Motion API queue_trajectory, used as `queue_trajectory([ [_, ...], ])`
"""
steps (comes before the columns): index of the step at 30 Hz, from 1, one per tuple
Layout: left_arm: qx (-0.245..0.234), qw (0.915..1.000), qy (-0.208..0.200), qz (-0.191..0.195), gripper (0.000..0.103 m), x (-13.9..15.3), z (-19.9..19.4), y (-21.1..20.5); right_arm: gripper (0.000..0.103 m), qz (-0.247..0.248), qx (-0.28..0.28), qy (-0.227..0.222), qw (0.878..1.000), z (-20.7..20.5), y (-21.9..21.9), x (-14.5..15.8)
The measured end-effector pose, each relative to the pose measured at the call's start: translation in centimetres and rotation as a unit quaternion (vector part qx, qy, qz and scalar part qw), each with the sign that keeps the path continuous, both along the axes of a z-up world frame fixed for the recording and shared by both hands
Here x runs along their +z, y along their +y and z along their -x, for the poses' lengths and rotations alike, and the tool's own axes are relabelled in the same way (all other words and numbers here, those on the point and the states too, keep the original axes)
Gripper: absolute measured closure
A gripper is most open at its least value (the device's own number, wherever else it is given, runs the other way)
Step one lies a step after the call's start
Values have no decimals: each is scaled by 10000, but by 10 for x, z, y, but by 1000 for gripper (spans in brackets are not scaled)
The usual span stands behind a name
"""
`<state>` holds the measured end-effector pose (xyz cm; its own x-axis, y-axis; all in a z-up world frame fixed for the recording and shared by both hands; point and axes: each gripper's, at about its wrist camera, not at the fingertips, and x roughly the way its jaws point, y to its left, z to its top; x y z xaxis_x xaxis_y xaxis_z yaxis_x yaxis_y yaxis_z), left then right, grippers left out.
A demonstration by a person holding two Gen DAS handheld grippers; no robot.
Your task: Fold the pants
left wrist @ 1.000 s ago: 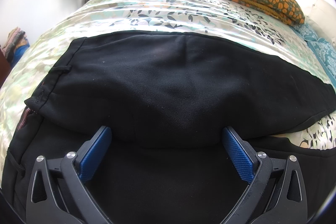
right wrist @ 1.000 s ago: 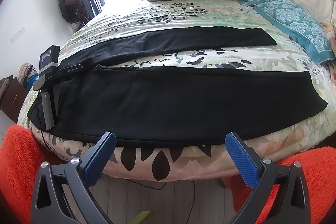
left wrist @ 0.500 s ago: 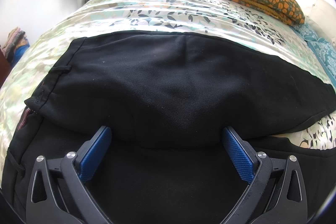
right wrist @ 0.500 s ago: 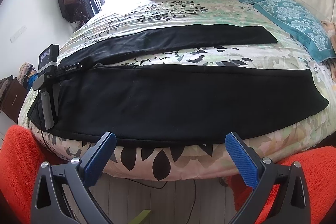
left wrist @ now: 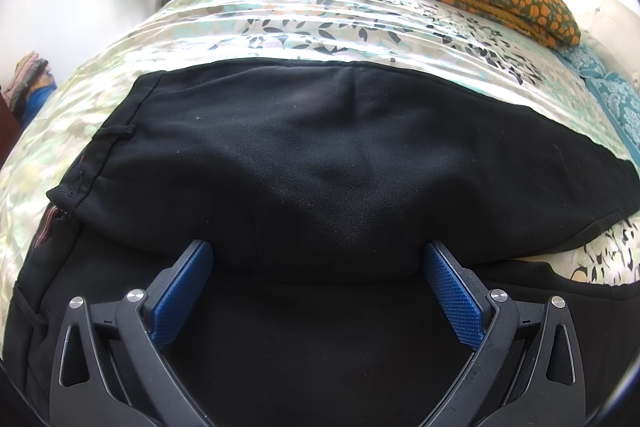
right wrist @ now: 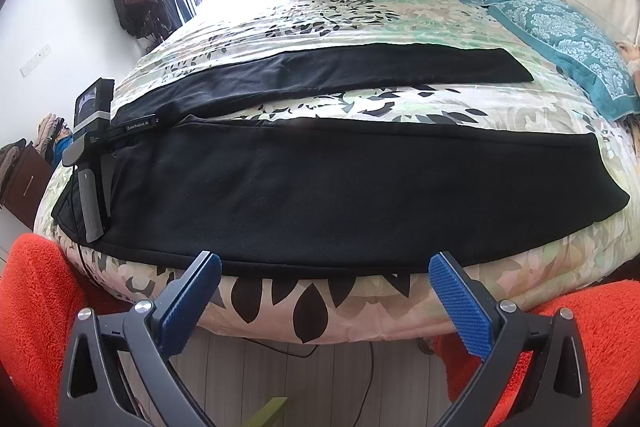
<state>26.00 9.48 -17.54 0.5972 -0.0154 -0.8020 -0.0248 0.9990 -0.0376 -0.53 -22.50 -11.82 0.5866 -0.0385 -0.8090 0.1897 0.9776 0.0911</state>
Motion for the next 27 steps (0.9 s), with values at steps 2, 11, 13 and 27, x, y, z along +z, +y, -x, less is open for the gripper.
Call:
queue_trajectory([
  [2, 1, 10000, 0, 0, 0, 0, 0, 0, 0, -3, 0, 0, 10000, 0, 0, 0],
  [11, 1, 10000, -1, 0, 0, 0, 0, 0, 0, -13, 32, 43, 10000, 0, 0, -3],
  [13, 2, 10000, 0, 0, 0, 0, 0, 0, 0, -9, 47, 62, 10000, 0, 1, -4],
  [27, 4, 10000, -2, 0, 0, 0, 0, 0, 0, -39, 26, 58, 10000, 0, -1, -4],
])
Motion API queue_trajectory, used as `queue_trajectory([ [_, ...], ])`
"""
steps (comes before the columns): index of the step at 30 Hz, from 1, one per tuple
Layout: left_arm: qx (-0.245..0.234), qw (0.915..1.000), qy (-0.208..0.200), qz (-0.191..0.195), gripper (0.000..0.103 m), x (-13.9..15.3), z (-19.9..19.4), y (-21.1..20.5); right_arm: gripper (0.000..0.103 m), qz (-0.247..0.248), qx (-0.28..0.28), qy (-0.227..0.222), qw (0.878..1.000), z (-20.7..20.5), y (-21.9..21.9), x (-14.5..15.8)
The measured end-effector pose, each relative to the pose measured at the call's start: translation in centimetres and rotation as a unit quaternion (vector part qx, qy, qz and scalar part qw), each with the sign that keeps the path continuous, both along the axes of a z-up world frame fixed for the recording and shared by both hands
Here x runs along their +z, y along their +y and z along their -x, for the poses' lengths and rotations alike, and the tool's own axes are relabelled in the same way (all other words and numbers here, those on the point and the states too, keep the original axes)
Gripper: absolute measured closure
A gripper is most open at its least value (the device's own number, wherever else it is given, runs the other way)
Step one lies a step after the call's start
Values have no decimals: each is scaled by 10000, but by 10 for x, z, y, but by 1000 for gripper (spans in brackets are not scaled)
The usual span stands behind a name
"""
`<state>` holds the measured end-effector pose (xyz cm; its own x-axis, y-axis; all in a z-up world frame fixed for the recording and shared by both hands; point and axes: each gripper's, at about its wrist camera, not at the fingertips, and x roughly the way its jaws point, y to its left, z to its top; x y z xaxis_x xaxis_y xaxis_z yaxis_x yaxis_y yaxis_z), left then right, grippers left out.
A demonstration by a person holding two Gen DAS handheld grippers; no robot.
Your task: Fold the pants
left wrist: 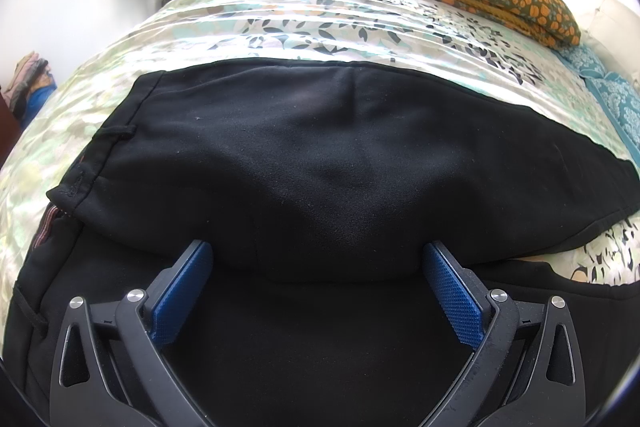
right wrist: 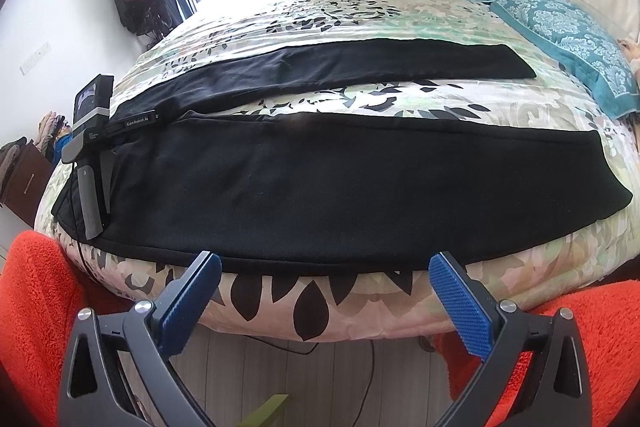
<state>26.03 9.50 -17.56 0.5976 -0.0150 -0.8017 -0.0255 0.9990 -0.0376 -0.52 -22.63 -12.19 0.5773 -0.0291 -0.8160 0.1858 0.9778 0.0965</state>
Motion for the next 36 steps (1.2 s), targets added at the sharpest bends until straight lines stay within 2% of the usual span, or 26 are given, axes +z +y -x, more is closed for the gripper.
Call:
queue_trajectory([
  [31, 5, 10000, -4, -2, 0, -1, 0, 0, 0, -51, 22, 128, 9999, -3, 3, -5],
  [36, 6, 10000, -6, -2, 0, -1, 0, -1, 0, -133, -44, 9, 9999, -1, -2, 0],
])
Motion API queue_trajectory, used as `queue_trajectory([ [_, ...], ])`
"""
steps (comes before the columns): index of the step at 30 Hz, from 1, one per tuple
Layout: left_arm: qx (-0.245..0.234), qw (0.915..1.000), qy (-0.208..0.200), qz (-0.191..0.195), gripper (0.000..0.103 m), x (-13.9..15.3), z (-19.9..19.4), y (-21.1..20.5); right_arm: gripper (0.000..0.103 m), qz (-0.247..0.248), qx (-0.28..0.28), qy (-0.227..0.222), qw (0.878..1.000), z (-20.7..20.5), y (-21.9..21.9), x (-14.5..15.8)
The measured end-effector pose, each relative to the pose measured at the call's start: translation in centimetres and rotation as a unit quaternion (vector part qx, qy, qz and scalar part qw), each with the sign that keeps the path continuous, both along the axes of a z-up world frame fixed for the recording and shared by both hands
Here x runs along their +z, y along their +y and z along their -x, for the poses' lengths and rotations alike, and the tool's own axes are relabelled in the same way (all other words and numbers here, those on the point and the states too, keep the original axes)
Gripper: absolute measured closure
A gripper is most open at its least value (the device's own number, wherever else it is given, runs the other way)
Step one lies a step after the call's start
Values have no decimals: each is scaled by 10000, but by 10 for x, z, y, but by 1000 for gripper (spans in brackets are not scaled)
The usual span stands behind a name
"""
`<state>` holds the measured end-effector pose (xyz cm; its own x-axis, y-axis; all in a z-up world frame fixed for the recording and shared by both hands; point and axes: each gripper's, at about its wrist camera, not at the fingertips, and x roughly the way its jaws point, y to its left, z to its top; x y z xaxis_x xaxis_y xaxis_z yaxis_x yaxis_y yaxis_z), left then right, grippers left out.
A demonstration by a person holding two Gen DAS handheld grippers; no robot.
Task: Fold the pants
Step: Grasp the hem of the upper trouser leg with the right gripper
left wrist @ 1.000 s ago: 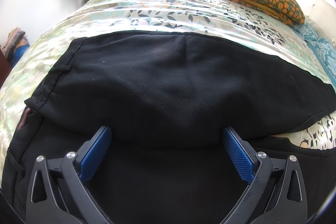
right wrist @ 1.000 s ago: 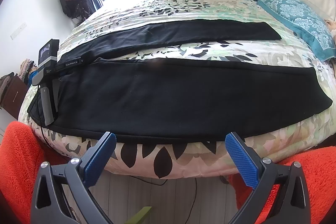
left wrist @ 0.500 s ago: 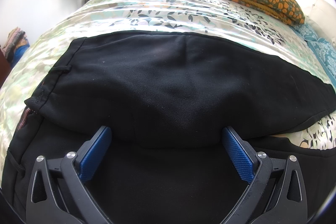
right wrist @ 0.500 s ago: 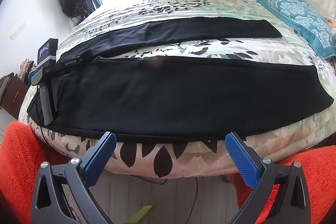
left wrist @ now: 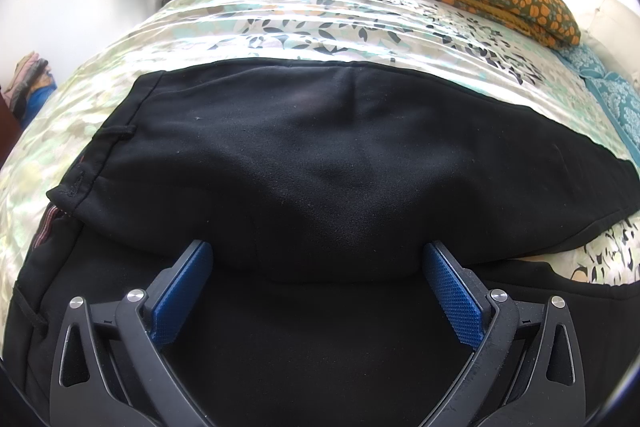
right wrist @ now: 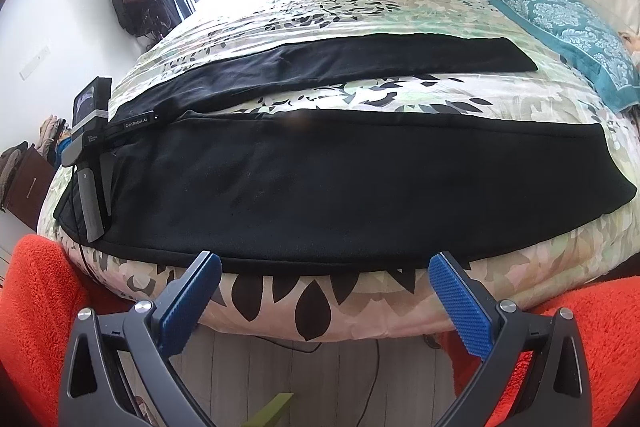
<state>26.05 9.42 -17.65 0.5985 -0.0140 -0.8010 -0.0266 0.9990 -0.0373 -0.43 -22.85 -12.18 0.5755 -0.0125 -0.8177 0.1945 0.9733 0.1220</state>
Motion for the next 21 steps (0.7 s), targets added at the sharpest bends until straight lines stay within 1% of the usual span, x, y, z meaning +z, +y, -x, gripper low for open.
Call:
queue_trajectory([
  [2, 1, 10000, 0, 0, 0, 0, 0, 0, 0, -33, -32, -39, 10000, 2, -3, 1],
  [7, 1, 10000, 0, -1, 0, 0, 0, 0, 0, -211, -124, 129, 9996, -1, -10, -6],
  [9, 1, 10000, -1, -1, 0, 0, 0, 0, 0, -265, -135, 118, 9995, -2, -11, -5],
  [10, 2, 10000, -1, 0, 0, 0, 0, 0, 0, -356, -161, 75, 9992, -2, -13, -1],
  [12, 2, 10000, -1, -1, 0, 0, 0, 0, 0, -684, -199, -183, 9973, -3, -26, 12],
  [14, 2, 10000, -1, -5, 0, 0, 0, 0, 0, -785, -192, -532, 9953, -12, -48, 33],
  [16, 4, 10000, 1, -18, 0, 0, -1, 0, 0, -607, -119, -828, 9946, -30, -76, 54],
  [17, 4, 10000, 0, -16, 0, -1, -1, 1, 0, -541, -95, -895, 9945, -43, -94, 61],
  [19, 3, 10000, 1, -19, 0, -1, -1, 0, 0, -606, 14, -774, 9952, -80, -138, 66],
  [20, 3, 10000, 1, -11, 0, -1, -1, 0, 0, -564, -35, -605, 9966, -101, -161, 64],
  [21, 4, 10000, 0, -4, 0, -1, -1, 0, 0, -385, -152, -381, 9984, -123, -188, 58],
])
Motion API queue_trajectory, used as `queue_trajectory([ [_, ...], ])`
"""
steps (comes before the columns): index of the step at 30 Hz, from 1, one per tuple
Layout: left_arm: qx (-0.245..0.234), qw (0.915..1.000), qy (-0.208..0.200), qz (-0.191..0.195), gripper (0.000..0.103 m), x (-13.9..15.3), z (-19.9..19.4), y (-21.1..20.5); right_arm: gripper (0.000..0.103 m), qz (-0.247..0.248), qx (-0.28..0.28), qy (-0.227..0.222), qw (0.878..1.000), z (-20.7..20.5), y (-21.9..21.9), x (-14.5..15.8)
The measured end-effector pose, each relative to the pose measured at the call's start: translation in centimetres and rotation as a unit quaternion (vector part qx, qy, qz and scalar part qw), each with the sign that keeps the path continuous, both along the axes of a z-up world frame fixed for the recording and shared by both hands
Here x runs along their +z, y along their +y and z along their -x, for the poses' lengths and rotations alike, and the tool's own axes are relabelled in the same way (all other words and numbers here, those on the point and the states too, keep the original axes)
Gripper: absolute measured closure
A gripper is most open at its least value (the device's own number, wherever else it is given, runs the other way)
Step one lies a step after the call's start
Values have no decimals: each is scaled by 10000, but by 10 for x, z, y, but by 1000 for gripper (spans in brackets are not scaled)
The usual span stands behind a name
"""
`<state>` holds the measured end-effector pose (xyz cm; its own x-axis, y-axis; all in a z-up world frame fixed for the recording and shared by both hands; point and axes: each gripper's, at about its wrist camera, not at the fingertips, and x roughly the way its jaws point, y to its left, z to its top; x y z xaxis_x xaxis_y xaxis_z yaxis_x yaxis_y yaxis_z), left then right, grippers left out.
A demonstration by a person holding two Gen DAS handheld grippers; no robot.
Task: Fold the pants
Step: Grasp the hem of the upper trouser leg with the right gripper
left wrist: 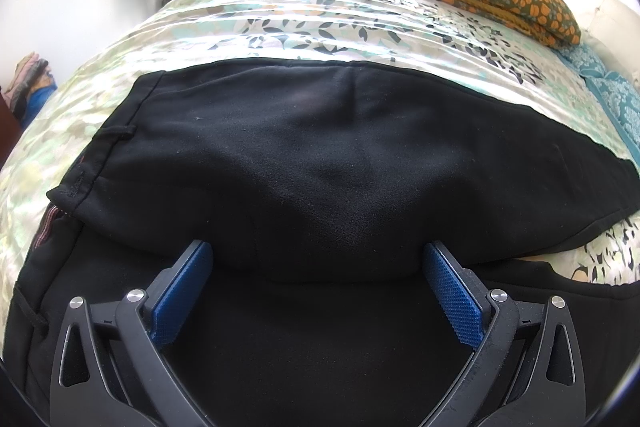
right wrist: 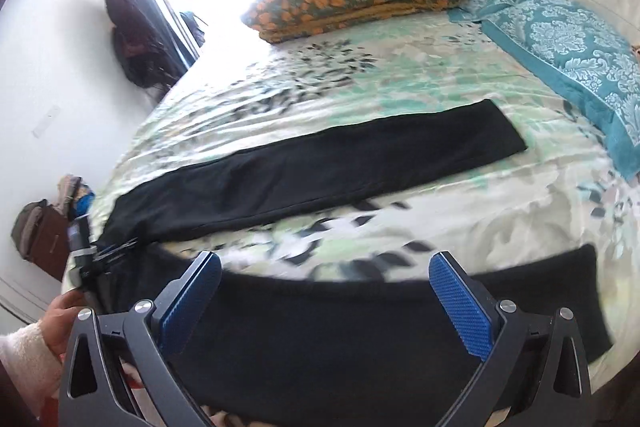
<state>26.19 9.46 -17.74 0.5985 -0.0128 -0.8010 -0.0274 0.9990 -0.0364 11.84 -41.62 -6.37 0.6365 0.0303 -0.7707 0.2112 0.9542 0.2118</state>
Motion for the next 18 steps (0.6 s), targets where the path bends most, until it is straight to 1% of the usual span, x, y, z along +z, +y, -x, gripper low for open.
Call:
queue_trajectory([
  [2, -1, 10000, 0, -24, 0, 0, -1, 0, 0, 437, -314, 419, 9977, -42, -53, -13],
  [4, -2, 10000, 37, -18, 0, 0, -2, 1, 0, 655, -637, 579, 9941, -81, -108, -23],
  [6, 3, 10000, 8, -36, 0, 0, -2, 1, 0, 595, -937, 805, 9906, -120, -162, -36],
  [7, 7, 10000, 2, -48, 0, 0, -2, 1, 0, 406, -1081, 963, 9886, -138, -188, -45],
  [9, 23, 10000, 2, -79, 0, -1, -2, 0, 0, 256, -1383, 1079, 9842, -166, -227, -57],
  [10, 21, 9999, -5, -104, 0, -1, -2, 0, 0, 147, -1406, 1101, 9838, -178, -239, -64],
  [12, 24, 9999, -31, -122, 0, -1, -1, 0, 0, -21, -1332, 1311, 9824, -202, -251, -82],
  [14, 25, 9999, -51, -113, 0, -2, 0, 0, 0, 187, -1239, 1531, 9802, -223, -253, -98],
  [16, 27, 9999, -58, -115, 0, -2, 0, 0, 1, 305, -1137, 1724, 9780, -233, -250, -113],
  [17, 27, 9999, -68, -113, 0, -2, 0, 0, 4, 248, -1075, 1817, 9771, -236, -250, -119],
  [18, 29, 9999, -77, -107, 0, -2, 0, 0, 23, 216, -1019, 1828, 9776, -237, -249, -121],
])
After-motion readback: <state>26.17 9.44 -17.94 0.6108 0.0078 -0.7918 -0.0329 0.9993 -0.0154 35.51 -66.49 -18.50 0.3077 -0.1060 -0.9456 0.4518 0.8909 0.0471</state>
